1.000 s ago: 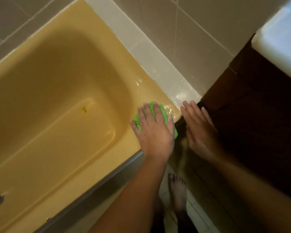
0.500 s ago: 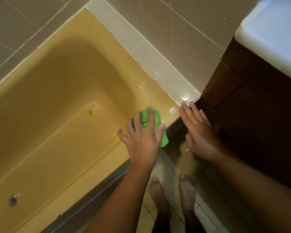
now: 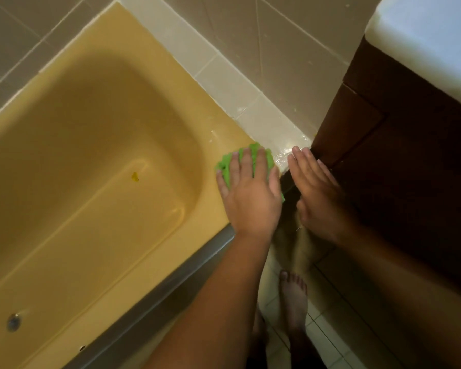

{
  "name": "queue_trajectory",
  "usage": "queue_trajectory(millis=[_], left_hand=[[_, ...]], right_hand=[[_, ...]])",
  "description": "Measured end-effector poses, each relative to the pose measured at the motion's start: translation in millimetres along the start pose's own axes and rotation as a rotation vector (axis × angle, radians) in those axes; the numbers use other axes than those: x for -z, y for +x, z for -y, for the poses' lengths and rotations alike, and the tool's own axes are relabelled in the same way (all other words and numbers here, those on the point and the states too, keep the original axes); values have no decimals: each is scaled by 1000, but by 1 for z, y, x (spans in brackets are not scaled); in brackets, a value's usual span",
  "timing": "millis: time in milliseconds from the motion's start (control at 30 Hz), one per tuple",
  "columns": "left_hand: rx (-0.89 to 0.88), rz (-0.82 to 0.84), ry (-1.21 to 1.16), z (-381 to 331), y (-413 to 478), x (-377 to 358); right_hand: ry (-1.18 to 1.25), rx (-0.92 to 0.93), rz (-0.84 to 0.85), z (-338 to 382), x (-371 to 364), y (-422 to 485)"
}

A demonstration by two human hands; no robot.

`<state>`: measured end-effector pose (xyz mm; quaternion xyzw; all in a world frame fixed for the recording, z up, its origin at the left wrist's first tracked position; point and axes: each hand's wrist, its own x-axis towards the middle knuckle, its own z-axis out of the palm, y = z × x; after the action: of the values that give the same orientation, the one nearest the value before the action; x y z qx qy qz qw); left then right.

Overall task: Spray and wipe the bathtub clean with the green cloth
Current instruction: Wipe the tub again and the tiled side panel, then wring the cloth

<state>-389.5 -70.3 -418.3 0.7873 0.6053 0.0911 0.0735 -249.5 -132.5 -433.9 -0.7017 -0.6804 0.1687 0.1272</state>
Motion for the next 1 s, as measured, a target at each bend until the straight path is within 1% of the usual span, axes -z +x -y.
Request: queue_trajectory(millis=[100,200,333,400,433,500,533,600,667,733,767,800,833,867,967,1000], left_hand=[[-144,53,35,-5,-1,-1],[-284,94,51,4,-7,2],[-526,166,41,46,-23,15],[-580,168,-18,73,-28,24],[-580,172,-66,84,-29,29],[-528,174,-167,94,-28,34],[-474,171,-217,94,-24,34],[-310,154,-304,87,-4,29],[-90,115,-363,74,28,22],[107,60,-332,58,58,19],[172,54,-272,48,65,18],[201,71,-204,37,63,17],[180,93,-144,26,54,17],[105,110,-108,18,40,18],[-259,175,-40,19,-3,22],[-349,199,-25,28,-8,23]], right_hand=[[31,-6,3,-1,2,0],[48,-4,4,-4,7,-3],[13,17,18,-2,11,-3],[2,13,20,1,12,-1],[-1,9,23,2,12,0],[-2,3,28,4,12,1],[5,0,30,5,11,2],[28,-12,37,6,9,2],[52,-23,43,6,8,3],[67,-24,55,5,9,4],[67,-25,63,5,9,4],[70,-29,69,5,10,4],[77,-35,72,5,10,4],[90,-41,75,5,9,4],[139,-54,69,4,8,5],[144,-49,66,4,8,5]])
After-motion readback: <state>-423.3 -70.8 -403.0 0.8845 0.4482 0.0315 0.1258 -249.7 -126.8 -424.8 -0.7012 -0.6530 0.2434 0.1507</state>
